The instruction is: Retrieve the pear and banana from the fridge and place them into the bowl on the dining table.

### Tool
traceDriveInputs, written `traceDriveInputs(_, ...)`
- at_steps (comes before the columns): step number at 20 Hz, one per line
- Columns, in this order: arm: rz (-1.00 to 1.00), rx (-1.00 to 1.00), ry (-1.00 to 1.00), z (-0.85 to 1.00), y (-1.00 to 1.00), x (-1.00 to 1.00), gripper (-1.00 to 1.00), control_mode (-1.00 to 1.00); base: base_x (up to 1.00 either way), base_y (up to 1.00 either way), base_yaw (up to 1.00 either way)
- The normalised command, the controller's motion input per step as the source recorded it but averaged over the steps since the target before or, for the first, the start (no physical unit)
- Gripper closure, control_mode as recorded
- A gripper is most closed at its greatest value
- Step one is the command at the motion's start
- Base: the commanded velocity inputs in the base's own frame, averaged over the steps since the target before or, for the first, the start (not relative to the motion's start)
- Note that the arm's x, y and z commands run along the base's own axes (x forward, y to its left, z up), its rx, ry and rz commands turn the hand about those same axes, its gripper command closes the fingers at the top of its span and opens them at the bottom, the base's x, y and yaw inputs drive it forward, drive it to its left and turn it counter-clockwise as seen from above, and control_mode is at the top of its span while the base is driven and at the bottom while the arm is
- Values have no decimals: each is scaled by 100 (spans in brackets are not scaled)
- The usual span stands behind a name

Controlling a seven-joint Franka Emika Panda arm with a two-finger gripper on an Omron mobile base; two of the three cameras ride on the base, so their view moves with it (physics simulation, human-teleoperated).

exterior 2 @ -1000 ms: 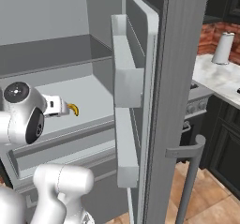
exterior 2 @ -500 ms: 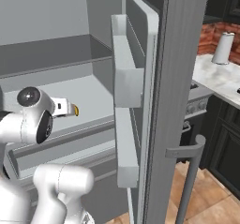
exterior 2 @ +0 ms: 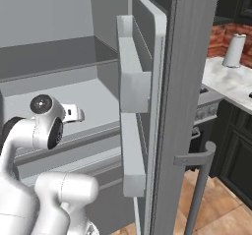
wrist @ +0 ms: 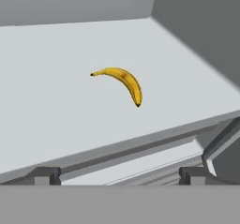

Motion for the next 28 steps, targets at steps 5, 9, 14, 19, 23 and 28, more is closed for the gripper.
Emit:
traceDriveInputs(5,0,0,0,-12,0,41,-100,-100,0,0,0)
traceDriveInputs(9,0,0,0,-12,3,40,-100,-100,0,0,0)
traceDriveInputs(14,0,0,0,-13,2,39,-100,-100,0,0,0)
traceDriveInputs(19,0,-1,0,-14,9,34,-100,-100,0,0,0)
traceDriveInputs(23,0,-2,0,-21,14,31,-100,-100,0,0,0)
traceDriveInputs(28,2,0,0,-18,9,32,-100,-100,0,0,0)
